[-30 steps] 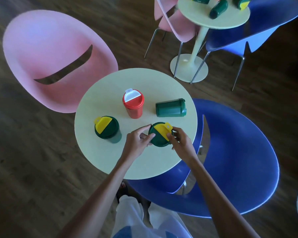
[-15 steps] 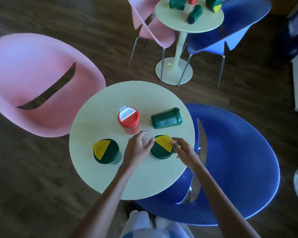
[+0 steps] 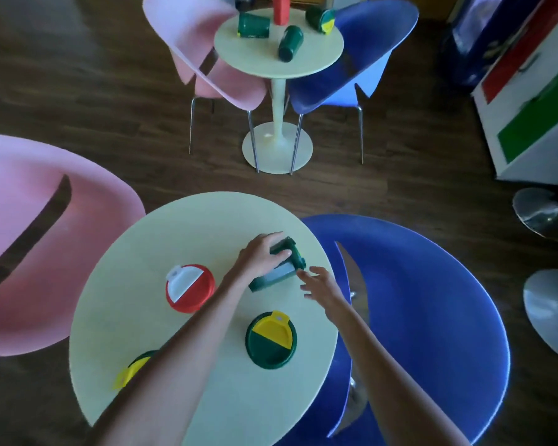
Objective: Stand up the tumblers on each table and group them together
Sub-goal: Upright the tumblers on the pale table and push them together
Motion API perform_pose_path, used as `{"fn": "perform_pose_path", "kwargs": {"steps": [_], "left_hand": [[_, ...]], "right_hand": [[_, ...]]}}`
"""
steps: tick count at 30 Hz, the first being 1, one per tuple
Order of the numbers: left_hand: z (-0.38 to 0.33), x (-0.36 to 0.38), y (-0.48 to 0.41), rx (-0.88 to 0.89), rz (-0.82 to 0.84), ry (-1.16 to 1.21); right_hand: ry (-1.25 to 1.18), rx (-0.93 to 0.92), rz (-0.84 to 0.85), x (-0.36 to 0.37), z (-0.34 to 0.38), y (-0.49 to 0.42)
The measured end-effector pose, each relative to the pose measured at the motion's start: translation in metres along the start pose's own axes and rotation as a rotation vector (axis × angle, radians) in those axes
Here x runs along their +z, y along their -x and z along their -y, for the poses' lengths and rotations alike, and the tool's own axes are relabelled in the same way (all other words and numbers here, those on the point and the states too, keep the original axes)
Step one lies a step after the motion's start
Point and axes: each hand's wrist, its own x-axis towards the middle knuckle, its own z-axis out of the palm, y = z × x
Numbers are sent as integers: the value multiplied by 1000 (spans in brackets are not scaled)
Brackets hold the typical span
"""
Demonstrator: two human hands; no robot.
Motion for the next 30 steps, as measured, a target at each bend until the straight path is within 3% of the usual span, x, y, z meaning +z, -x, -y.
{"fn": "perform_pose_path", "kwargs": {"steps": [4, 10, 20, 30], "left_hand": [[4, 2, -19, -61, 146, 38], [0, -1, -20, -47, 26, 123], [-21, -36, 13, -6, -208, 472], [-6, -7, 61, -96, -246, 383]], "right_hand": [[-95, -20, 47, 6, -2, -13], [-213, -129, 15, 8, 0, -20], [27, -570, 22, -14, 68, -6], [269, -562, 157, 3, 41, 1]]}}
